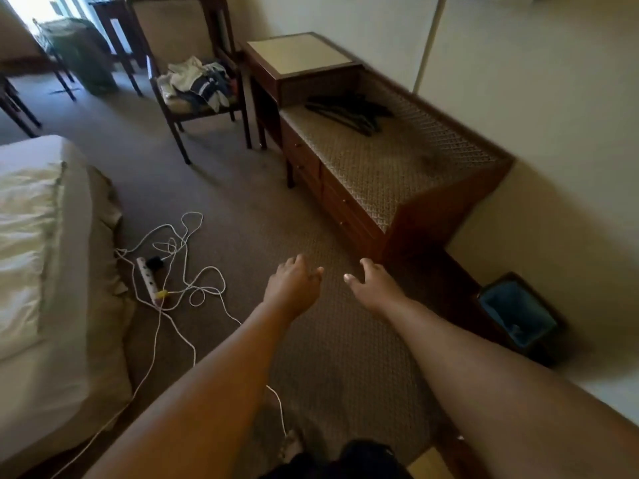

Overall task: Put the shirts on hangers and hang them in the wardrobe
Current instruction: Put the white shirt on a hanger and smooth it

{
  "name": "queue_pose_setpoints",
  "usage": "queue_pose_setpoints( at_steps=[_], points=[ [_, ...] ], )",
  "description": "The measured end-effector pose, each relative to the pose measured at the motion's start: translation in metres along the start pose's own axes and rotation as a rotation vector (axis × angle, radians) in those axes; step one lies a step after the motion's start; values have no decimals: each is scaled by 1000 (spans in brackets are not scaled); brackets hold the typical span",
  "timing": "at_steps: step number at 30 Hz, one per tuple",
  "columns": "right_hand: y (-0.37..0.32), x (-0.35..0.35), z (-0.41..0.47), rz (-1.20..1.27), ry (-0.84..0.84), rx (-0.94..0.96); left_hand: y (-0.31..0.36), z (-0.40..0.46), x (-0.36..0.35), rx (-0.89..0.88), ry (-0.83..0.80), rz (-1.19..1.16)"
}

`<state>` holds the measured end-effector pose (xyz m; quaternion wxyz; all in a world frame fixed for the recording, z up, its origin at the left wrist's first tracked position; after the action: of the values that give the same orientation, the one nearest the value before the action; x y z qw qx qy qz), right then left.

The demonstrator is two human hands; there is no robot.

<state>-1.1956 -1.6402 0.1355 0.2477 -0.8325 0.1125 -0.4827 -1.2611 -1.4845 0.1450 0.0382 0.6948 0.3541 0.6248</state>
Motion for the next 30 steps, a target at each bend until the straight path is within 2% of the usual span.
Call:
queue_pose_setpoints(
  at_steps=[7, 13, 22, 30],
  points=[
    [-82, 31, 150, 4, 35, -2, -15, 172, 60, -26, -23, 13],
    [-133, 61, 314, 2, 30, -4, -14, 337, 93, -45, -27, 17],
    [-209, 146, 529, 22, 41, -65, 24, 573, 151, -69, -57, -14],
    [-236, 219, 715, 35, 140, -139, 64, 794, 164, -182, -141, -20]
  ],
)
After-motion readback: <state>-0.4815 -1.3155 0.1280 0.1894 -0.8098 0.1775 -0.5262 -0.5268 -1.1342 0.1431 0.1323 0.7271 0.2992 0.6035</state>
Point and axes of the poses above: each hand's wrist, its own z-axis towards the middle knuckle, its own x-axis out of the back of the hand, y = z × x, the point moved 4 cm from there along z, towards the middle knuckle, and after that the axes turned 2 degrees about y, right-handed, at the moved point
